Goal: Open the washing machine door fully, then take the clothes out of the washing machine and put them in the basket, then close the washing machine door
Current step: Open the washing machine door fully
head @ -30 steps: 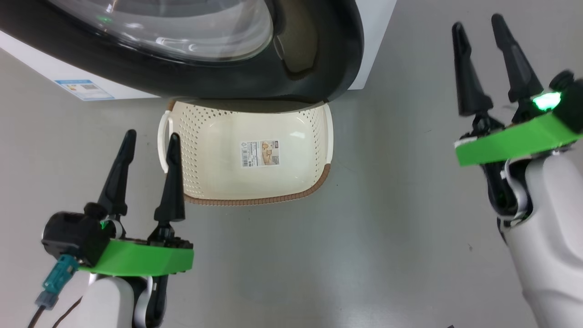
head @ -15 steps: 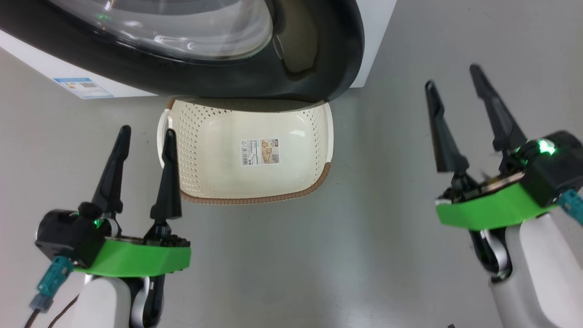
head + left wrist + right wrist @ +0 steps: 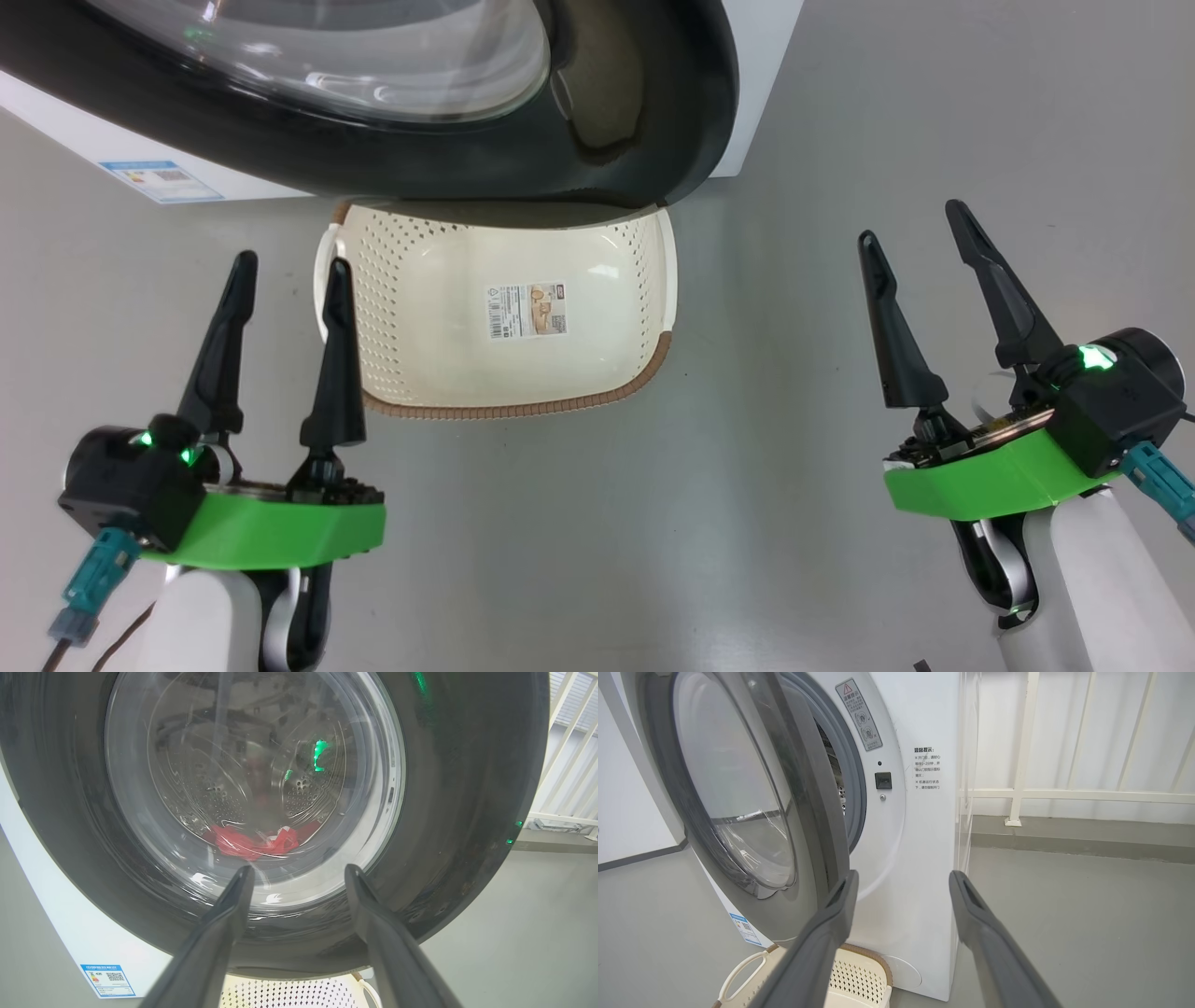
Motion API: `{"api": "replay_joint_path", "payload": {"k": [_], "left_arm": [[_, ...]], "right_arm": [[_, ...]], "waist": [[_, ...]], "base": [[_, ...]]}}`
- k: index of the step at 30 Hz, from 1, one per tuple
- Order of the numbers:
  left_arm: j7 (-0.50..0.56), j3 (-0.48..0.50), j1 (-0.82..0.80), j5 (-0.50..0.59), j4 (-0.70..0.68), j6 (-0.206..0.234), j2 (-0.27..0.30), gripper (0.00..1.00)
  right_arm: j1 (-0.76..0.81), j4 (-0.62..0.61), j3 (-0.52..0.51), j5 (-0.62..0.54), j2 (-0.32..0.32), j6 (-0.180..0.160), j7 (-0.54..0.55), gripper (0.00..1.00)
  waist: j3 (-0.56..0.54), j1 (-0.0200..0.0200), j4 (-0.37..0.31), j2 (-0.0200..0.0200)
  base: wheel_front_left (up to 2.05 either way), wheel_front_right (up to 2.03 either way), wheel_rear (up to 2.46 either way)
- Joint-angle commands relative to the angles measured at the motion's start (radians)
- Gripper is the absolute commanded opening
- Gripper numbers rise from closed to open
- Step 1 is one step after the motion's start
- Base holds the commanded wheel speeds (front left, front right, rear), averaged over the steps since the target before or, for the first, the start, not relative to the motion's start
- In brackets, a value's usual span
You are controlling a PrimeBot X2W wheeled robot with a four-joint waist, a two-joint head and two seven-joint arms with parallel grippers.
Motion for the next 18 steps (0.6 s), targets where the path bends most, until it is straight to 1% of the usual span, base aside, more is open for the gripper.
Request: {"api": "replay_joint_path", "payload": {"k": [1,12,13,14,16,18], "left_arm": [[-0.008,0.031,0.019,0.011,-0.029,0.002,0.021,1.0],[-0.008,0.028,0.027,0.007,-0.03,0.007,0.021,1.0],[-0.008,0.028,0.028,0.007,-0.03,0.007,0.021,1.0],[-0.008,0.028,0.029,0.006,-0.031,0.007,0.021,1.0],[-0.008,0.027,0.029,0.006,-0.031,0.007,0.021,1.0],[-0.008,0.024,0.028,0.005,-0.029,0.008,0.021,1.0]], "right_arm": [[0.01,-0.029,0.016,-0.006,0.009,0.007,-0.006,1.0],[0.011,-0.024,0.011,0.001,0.01,0.007,-0.006,1.0],[0.009,-0.02,0.011,0.006,0.01,0.007,-0.006,0.47],[-0.001,-0.011,0.013,0.019,0.01,0.007,-0.006,0.0],[-0.018,0.003,0.011,0.053,0.01,0.007,-0.006,0.0],[-0.044,0.021,0.001,0.119,0.01,0.007,-0.006,0.0]], "waist": [[-0.001,0.0,0.001,0.0],[-0.004,0.0,0.005,0.0],[-0.004,0.0,0.005,0.0],[-0.003,0.0,0.005,0.0],[-0.003,0.0,0.005,0.0],[-0.003,0.0,0.006,0.0]], "base": [[0.0,0.0,0.0],[0.0,0.0,0.0],[0.0,0.0,0.0],[0.0,0.0,0.0],[0.0,0.0,0.0],[0.0,0.0,0.0]]}}
